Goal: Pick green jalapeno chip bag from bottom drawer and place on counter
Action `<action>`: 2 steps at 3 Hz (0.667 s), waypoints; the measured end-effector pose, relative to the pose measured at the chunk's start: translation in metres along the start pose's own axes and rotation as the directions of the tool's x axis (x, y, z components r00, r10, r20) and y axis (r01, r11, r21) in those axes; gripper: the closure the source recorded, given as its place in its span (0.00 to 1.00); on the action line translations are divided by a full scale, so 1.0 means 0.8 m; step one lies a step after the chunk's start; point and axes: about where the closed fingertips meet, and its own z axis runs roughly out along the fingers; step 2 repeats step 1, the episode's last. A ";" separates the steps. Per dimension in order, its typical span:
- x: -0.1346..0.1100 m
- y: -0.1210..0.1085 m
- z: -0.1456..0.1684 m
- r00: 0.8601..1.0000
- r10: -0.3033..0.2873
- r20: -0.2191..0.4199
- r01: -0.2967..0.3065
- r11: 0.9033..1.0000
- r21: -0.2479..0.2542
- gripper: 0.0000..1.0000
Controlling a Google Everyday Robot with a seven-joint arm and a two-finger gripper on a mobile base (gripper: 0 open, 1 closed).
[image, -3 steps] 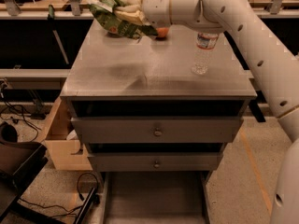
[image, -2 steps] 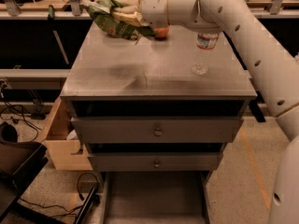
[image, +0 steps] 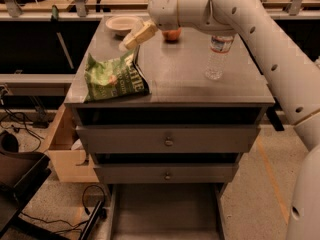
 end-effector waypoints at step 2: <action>0.000 0.000 0.000 1.000 0.000 0.000 0.000 1.000 0.000 0.00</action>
Offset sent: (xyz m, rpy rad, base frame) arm 0.0000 0.0000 0.0000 0.0000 0.0000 0.0000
